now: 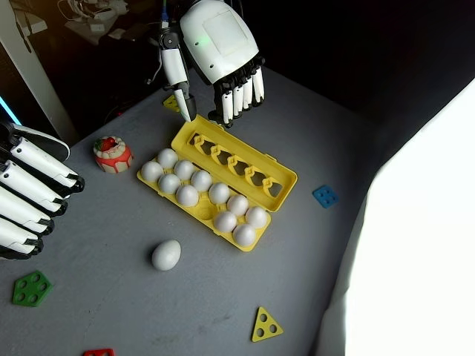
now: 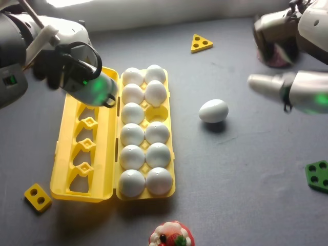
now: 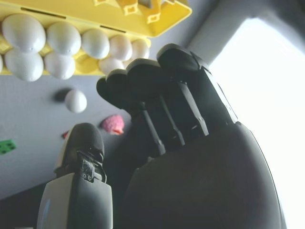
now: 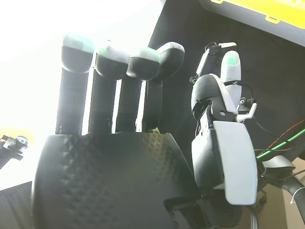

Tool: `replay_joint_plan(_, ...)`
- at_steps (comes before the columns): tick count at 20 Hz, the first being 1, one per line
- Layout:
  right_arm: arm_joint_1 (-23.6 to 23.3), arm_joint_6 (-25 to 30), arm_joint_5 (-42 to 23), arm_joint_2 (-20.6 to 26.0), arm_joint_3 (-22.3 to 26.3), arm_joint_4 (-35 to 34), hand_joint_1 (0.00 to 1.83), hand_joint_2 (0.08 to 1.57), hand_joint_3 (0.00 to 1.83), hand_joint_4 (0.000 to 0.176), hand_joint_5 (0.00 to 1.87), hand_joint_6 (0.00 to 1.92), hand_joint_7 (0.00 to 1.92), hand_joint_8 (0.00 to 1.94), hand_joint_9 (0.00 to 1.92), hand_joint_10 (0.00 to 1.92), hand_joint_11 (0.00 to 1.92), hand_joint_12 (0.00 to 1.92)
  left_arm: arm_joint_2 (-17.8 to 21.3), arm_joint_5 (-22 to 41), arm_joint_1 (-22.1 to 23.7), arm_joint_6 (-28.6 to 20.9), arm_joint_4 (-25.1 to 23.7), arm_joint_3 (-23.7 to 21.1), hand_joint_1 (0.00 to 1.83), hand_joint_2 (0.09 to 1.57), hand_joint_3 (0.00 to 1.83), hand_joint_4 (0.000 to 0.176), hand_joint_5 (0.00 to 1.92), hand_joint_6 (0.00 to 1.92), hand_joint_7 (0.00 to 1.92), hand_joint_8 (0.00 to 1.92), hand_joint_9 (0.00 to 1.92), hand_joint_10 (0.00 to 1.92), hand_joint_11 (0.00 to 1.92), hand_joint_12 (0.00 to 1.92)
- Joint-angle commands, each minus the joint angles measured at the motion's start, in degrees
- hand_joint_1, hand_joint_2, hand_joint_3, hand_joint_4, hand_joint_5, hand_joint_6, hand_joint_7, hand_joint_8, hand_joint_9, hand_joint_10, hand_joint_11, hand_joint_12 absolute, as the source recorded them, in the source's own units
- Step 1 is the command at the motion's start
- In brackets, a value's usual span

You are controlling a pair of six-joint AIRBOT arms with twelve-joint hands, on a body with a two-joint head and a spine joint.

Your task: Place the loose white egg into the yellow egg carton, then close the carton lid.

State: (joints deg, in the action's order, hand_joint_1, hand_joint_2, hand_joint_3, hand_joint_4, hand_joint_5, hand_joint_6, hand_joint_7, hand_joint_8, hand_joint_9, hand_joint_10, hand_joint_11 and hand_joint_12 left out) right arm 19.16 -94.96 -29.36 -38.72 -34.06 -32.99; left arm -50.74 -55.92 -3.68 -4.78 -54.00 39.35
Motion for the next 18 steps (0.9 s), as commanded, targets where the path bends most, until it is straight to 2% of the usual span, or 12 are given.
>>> replay_joint_plan(1, -0.55, -0.2, -6.09, 0.31, 0.19, 1.55, 0.37, 1.2, 0.07, 0.0, 0.14, 0.36, 0.27, 0.04, 0.06, 0.65, 0.0, 1.25, 0.06, 1.37, 1.01, 0.11, -4.62, 0.19, 0.23, 1.28, 0.04, 0.049, 0.12, 0.01, 0.25, 0.0, 0.29, 0.11, 0.0, 1.11)
replay_joint_plan(2, -0.54, -0.2, -6.1, 0.31, 0.23, 1.55, 0.38, 1.21, 0.04, 0.0, 0.15, 0.35, 0.27, 0.02, 0.05, 0.66, 0.0, 1.25, 0.05, 1.37, 1.14, 0.25, -4.62, 0.26, 0.23, 1.28, 0.03, 0.044, 0.13, 0.01, 0.26, 0.0, 0.3, 0.1, 0.0, 1.11)
replay_joint_plan(7, -1.25, -0.21, -5.96, 0.47, 0.33, 1.55, 0.38, 1.22, 0.04, 0.0, 0.15, 0.34, 0.28, 0.02, 0.06, 0.66, 0.0, 1.25, 0.05, 1.33, 1.28, 0.66, -4.6, 0.36, 0.22, 1.28, 0.02, 0.044, 0.12, 0.0, 0.25, 0.0, 0.28, 0.08, 0.0, 1.1)
replay_joint_plan(8, -1.02, -0.25, -6.2, 0.47, 0.33, 1.54, 0.4, 1.22, 0.02, 0.0, 0.13, 0.3, 0.22, 0.0, 0.03, 0.63, 0.0, 1.11, 0.05, 1.12, 1.31, 0.71, -4.6, 0.33, 0.23, 1.29, 0.02, 0.049, 0.1, 0.0, 0.24, 0.0, 0.29, 0.08, 0.0, 1.1)
replay_joint_plan(9, -0.98, -0.25, -6.19, 0.46, 0.33, 1.52, 0.41, 1.22, 0.01, 0.0, 0.13, 0.29, 0.2, 0.0, 0.02, 0.63, 0.0, 1.15, 0.06, 0.82, 1.47, 1.26, -4.55, 0.24, 0.25, 1.29, 0.02, 0.05, 0.11, 0.0, 0.23, 0.0, 0.29, 0.06, 0.0, 1.11)
replay_joint_plan(11, -0.18, -0.25, -6.22, 0.45, 0.31, -0.11, 0.39, 1.23, 0.01, 0.0, 0.12, 0.25, 0.17, 0.0, 0.01, 0.58, 0.0, 0.91, 0.03, -0.83, 2.44, 3.21, -3.85, 0.07, 0.24, 1.29, 0.01, 0.052, 0.09, 0.0, 0.22, 0.0, 0.3, 0.05, 0.0, 1.09)
replay_joint_plan(13, 0.84, -0.25, -7.63, 0.18, 0.2, -1.01, 0.41, 1.22, 0.0, 0.0, 0.14, 0.25, 0.17, 0.0, 0.01, 0.57, 0.0, 0.93, 0.06, -0.83, 2.69, 3.19, -2.64, 0.28, 0.22, 1.29, 0.01, 0.051, 0.09, 0.01, 0.22, 0.0, 0.29, 0.05, 0.0, 1.08)
replay_joint_plan(15, 1.5, -0.57, -9.21, -0.97, -0.56, -1.33, 0.43, 1.21, 0.0, 0.0, 0.16, 0.23, 0.19, 0.01, 0.03, 0.56, 0.0, 0.86, 0.11, -0.67, 2.76, 3.19, -2.63, 0.38, 0.3, 1.28, 0.0, 0.046, 0.12, 0.01, 0.24, 0.01, 0.29, 0.04, 0.0, 1.04)
replay_joint_plan(16, 1.19, -2.92, -9.19, -2.03, -1.31, -4.01, 0.45, 1.2, 0.0, 0.0, 0.16, 0.22, 0.2, 0.01, 0.04, 0.55, 0.0, 0.97, 0.11, -0.25, 2.76, 3.19, -2.65, 0.5, 0.3, 1.28, 0.0, 0.042, 0.13, 0.01, 0.25, 0.01, 0.3, 0.04, 0.0, 1.07)
replay_joint_plan(18, 0.6, -7.1, -7.6, -4.05, -3.2, -9.85, 0.48, 1.18, 0.0, 0.0, 0.17, 0.19, 0.23, 0.01, 0.05, 0.52, 0.0, 1.1, 0.1, -0.18, 2.74, 3.14, -2.7, 0.64, 0.32, 1.27, 0.0, 0.05, 0.12, 0.01, 0.25, 0.0, 0.29, 0.03, 0.0, 1.05)
